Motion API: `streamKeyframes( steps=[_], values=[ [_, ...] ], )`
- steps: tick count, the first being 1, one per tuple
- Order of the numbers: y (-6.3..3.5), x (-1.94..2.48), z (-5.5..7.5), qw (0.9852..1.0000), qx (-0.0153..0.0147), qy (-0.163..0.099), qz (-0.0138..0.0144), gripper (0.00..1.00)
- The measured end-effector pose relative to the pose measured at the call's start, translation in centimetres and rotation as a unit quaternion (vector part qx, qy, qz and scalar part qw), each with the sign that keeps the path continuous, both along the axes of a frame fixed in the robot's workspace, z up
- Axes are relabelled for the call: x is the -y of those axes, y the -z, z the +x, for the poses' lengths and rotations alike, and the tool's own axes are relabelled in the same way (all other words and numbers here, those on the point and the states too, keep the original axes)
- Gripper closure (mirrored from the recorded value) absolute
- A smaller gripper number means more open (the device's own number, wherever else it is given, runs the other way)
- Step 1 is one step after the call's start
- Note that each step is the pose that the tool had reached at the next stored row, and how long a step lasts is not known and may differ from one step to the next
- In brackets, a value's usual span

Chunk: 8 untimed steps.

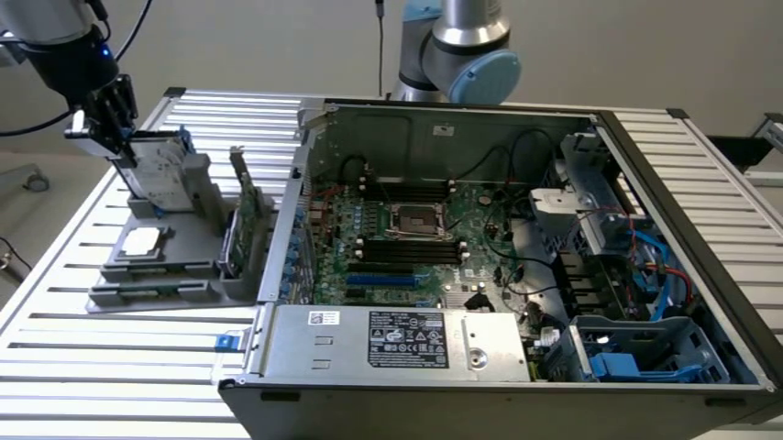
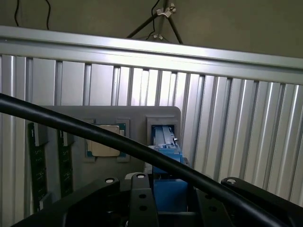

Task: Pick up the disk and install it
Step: 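Pick up the disk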

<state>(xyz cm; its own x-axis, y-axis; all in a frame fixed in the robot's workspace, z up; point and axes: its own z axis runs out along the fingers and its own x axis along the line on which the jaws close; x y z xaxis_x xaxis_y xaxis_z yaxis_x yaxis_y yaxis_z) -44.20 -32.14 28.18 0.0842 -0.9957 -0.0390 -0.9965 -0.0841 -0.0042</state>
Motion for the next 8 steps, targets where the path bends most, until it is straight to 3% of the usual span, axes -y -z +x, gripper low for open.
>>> streamKeyframes(
  steps=[8],
  values=[
    [0.01, 0.08, 0.0, 1.0, 0.0001, 0.0, 0.0, 0.68]
  ],
)
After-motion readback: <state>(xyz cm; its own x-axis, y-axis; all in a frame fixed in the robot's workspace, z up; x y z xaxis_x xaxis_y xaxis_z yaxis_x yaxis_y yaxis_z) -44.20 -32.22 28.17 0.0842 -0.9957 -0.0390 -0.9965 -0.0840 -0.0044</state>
